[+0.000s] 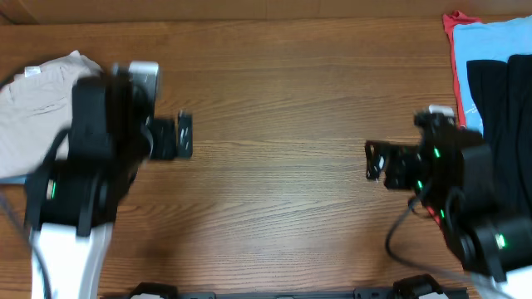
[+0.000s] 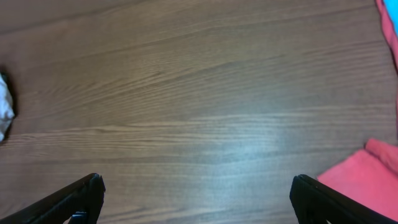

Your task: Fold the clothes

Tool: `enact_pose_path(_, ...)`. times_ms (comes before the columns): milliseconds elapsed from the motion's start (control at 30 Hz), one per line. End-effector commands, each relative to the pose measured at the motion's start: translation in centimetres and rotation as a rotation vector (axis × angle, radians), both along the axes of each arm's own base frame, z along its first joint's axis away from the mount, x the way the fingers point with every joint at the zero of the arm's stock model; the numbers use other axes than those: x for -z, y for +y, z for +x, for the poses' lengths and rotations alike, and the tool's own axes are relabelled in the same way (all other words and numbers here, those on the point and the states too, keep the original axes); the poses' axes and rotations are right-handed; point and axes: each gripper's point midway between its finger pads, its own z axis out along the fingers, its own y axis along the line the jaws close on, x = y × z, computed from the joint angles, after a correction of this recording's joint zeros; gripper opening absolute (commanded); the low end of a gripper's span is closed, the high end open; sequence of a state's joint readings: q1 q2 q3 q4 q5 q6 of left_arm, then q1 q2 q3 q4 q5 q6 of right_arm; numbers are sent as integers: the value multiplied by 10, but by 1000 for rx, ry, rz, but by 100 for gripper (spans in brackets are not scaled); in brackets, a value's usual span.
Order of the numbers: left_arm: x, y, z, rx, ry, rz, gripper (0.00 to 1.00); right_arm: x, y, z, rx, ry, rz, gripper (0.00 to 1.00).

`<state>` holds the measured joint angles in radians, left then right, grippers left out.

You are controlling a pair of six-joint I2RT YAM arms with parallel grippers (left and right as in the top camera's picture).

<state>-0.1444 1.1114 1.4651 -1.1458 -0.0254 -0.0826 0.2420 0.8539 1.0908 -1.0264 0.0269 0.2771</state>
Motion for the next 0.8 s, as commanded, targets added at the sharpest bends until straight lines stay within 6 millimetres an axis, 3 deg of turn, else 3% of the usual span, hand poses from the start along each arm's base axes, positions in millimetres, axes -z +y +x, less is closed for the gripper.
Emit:
enact_pose_path(0, 3, 9, -31, -53, -62, -18, 100, 2, -7, -18, 32, -19, 19, 100)
enact_pose_path(133, 14, 21, -58, -84, -108, 1, 100, 7, -11, -34, 39, 7, 16, 100)
enact_pose_path(333, 30, 26, -75, -98, -66, 22, 100, 17, -13, -42, 39, 58, 2, 100)
enact_pose_path(767, 42, 28, -85, -96, -1, 36, 100, 17, -13, -42, 39, 58, 2, 100)
